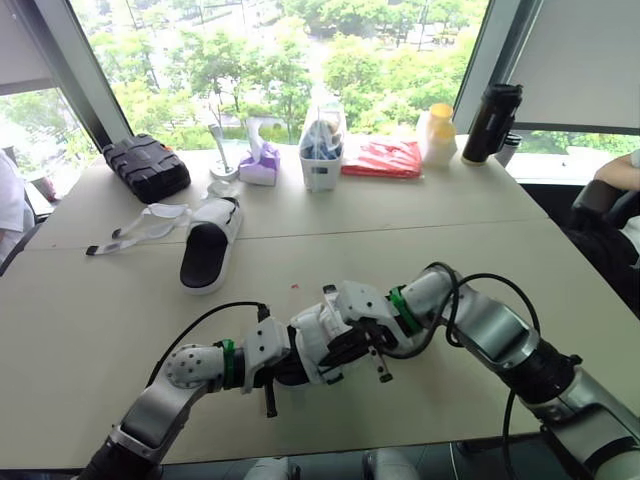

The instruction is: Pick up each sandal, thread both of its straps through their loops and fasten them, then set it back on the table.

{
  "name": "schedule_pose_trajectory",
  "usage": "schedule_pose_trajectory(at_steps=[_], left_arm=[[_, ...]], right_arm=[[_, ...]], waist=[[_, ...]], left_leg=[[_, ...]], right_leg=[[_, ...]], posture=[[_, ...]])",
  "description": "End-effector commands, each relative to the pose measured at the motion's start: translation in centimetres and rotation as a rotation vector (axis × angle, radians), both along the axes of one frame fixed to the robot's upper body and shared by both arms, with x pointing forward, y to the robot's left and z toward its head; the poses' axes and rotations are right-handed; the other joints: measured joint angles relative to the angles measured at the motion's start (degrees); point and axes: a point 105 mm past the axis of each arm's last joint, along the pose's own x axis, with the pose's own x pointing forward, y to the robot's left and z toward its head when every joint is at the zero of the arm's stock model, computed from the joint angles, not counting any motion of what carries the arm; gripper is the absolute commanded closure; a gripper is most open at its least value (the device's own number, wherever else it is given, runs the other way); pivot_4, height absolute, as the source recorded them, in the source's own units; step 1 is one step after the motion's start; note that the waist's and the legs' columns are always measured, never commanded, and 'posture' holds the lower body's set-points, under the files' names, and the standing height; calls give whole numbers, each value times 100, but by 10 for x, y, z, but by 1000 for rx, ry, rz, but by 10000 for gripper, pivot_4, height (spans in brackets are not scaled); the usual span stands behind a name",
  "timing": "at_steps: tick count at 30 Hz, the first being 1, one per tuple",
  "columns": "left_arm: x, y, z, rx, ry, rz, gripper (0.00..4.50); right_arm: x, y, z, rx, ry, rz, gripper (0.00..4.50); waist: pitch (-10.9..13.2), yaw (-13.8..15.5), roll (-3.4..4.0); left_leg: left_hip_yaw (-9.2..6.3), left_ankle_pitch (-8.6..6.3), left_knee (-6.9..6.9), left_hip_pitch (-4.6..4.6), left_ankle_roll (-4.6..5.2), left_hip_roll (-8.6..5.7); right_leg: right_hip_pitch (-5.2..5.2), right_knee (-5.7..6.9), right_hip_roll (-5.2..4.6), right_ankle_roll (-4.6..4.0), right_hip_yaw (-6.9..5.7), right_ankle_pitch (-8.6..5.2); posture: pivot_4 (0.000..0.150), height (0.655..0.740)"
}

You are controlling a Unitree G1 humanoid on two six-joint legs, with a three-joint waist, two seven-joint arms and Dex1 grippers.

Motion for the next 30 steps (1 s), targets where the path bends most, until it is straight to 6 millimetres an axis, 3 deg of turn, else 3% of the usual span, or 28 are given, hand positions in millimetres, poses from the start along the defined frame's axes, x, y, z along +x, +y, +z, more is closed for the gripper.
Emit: schedule_pose_trajectory(at_steps=[1,4,8,9,16,22,30], left_arm=[[-10,7,-38,105,126,18,45000],[-10,7,-38,105,125,18,45000],[-10,8,-39,109,126,18,45000],[-11,8,-39,111,127,16,45000],[-11,8,-40,114,129,11,45000],[-9,8,-39,116,124,8,45000],[-10,10,-39,122,127,3,45000]], right_arm=[[2,-10,-1,-43,-13,-16,36508],[6,-15,7,-43,-44,-35,22193],[9,-35,35,-7,-26,-119,1806],[6,-40,40,0,-1,-132,447],[-14,-59,51,60,261,-220,447],[-31,-59,11,34,334,-276,447],[-32,-44,-13,85,306,-327,447]], waist=[[0,0,0],[0,-3,0],[2,-4,-1],[1,-5,-2],[3,7,-4],[4,2,-5],[4,-2,-5]], left_leg=[[0,0,0,0,0,-1],[0,0,0,1,0,-1],[0,1,3,2,-1,-1],[0,1,5,2,-1,0],[1,0,-2,-1,1,3],[4,-1,-2,-5,2,2],[5,-1,-2,-2,2,4]], right_leg=[[0,0,-1,-1,0,0],[1,0,-1,0,0,-6],[2,0,-1,-8,0,-12],[3,0,-2,-8,0,-12],[-2,0,-1,-10,-2,-13],[-1,-10,-3,-7,-4,-15],[2,-12,-1,2,-3,-10]], posture=[[1500,7400],[1500,7400],[1500,7400],[1500,7400],[1500,7400],[1500,7400],[1500,7400]])
